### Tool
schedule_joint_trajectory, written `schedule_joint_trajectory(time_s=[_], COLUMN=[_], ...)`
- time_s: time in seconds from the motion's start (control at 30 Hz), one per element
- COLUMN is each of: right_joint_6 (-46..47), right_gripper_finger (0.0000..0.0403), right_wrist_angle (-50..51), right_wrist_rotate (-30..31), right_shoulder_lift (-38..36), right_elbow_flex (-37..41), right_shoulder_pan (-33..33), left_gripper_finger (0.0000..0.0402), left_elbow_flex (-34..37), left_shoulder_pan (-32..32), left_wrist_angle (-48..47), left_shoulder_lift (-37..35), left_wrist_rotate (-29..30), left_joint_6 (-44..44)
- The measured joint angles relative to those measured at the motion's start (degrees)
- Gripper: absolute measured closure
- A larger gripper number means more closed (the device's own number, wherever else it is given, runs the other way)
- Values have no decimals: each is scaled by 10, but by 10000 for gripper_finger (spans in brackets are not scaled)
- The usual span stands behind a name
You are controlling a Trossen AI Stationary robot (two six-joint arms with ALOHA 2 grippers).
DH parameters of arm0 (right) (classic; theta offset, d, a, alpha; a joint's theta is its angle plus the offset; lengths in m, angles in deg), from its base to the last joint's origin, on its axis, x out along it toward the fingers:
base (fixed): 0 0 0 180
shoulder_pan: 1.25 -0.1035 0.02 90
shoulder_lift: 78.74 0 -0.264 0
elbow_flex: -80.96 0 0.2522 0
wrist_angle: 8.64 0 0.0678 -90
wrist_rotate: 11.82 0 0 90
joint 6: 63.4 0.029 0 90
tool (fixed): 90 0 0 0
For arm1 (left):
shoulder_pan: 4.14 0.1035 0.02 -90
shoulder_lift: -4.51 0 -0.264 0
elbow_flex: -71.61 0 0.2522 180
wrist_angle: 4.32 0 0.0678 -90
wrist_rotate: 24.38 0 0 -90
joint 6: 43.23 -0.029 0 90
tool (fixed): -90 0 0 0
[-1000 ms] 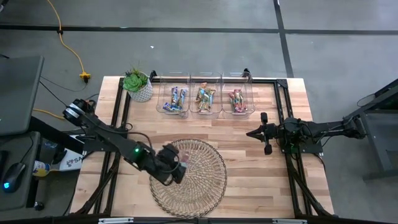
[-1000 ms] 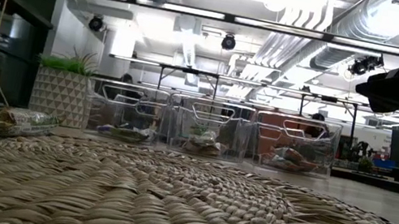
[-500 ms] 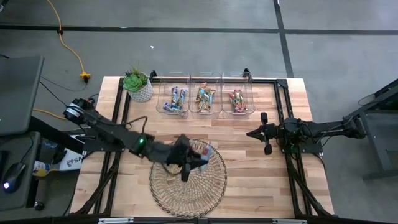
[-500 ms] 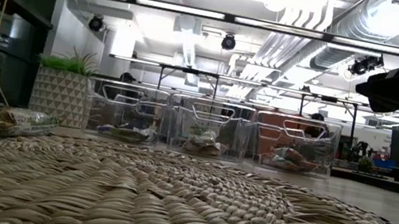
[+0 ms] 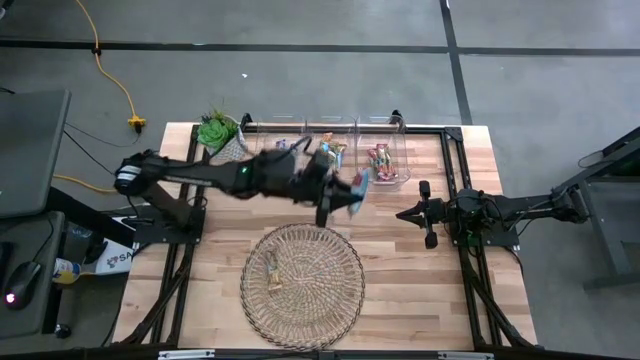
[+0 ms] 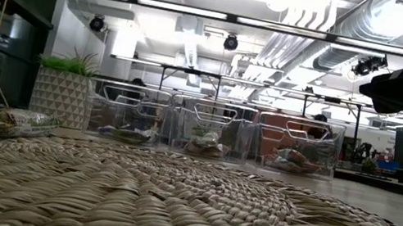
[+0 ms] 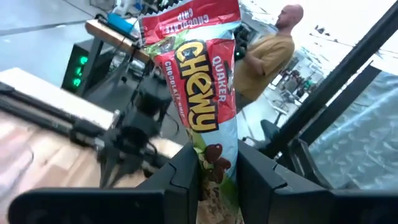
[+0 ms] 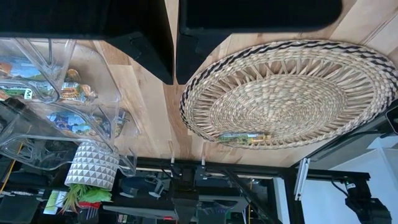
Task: Pick and place Granola Bars by type
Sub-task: Put the red granola bar into the right transparent bin
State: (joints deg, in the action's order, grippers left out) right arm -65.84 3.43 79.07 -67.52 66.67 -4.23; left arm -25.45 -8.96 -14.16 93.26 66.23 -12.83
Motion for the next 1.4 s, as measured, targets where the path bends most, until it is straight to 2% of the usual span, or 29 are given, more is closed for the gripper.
schedule_joint_trajectory(time_s=[0.17,0.3,0.43,0.57,0.73,0.93,1.4], right_joint_6=[0,0,0,0,0,0,0], right_gripper_finger=[402,402,402,402,402,402,402], right_wrist_angle=[0,0,-1,-2,-2,-2,-2], right_wrist_rotate=[0,0,0,1,0,0,0], right_shoulder_lift=[0,0,0,0,0,0,0], right_elbow_flex=[0,0,0,0,0,0,0], right_shoulder_pan=[0,0,0,0,0,0,0], left_gripper_finger=[324,324,324,324,324,324,324], left_elbow_flex=[-104,-209,-309,-378,-402,-402,-401], left_shoulder_pan=[54,83,104,123,145,180,259], left_wrist_angle=[-42,-101,-182,-229,-248,-251,-239], left_shoulder_lift=[64,130,189,236,268,306,413], left_wrist_rotate=[-82,-125,-136,-111,-64,-63,-54], left_joint_6=[-2,-3,8,53,82,91,177])
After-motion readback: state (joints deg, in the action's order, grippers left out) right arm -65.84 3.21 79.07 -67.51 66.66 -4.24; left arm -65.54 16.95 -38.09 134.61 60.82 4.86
